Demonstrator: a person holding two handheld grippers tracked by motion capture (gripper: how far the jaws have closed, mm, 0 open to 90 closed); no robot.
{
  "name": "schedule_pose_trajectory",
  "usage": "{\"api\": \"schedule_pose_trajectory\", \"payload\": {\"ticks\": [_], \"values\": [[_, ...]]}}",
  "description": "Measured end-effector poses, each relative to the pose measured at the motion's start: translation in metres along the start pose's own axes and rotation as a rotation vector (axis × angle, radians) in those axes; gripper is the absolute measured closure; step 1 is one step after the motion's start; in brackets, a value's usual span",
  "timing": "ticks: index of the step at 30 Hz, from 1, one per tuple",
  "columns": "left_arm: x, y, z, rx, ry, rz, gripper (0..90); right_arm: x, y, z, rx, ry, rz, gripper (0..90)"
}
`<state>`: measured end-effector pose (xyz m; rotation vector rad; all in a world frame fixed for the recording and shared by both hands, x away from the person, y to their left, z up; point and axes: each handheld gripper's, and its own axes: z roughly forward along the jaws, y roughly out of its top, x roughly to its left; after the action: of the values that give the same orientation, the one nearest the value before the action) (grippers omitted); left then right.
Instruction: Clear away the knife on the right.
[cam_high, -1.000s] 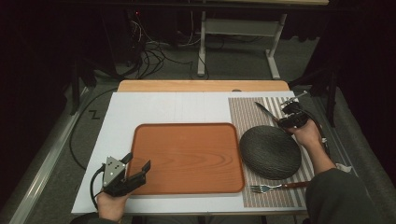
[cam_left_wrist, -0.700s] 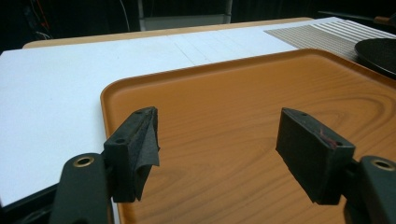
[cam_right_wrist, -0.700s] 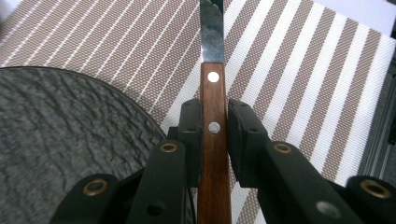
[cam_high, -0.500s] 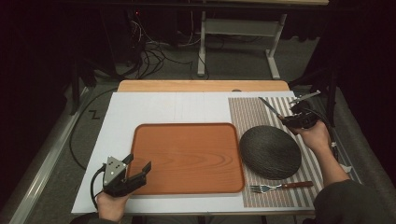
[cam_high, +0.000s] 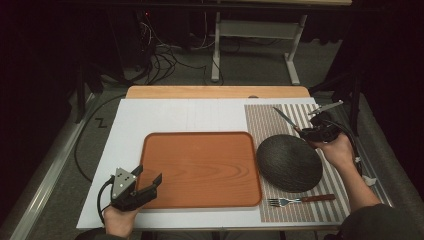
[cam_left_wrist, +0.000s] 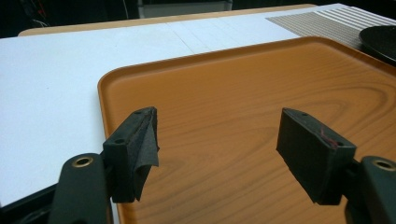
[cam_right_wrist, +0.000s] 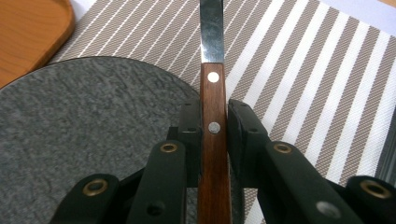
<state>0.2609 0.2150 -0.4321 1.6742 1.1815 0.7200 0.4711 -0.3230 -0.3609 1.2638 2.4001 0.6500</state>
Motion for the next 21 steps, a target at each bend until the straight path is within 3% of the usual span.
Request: {"api": "schedule_pose_trajectory", "payload": {"ticks": [14,21], "values": [[0.0,0.0,0.0,-0.005,0.006,0.006,29.4,0.022,-0.011,-0.01,-0.032,0.043,-0.023,78.7],[0.0,0.0,0.0,-0.005,0.014,0.007,28.2,0.035,-0.016,-0.011,-0.019,0.056,-0.048,78.7]]}}
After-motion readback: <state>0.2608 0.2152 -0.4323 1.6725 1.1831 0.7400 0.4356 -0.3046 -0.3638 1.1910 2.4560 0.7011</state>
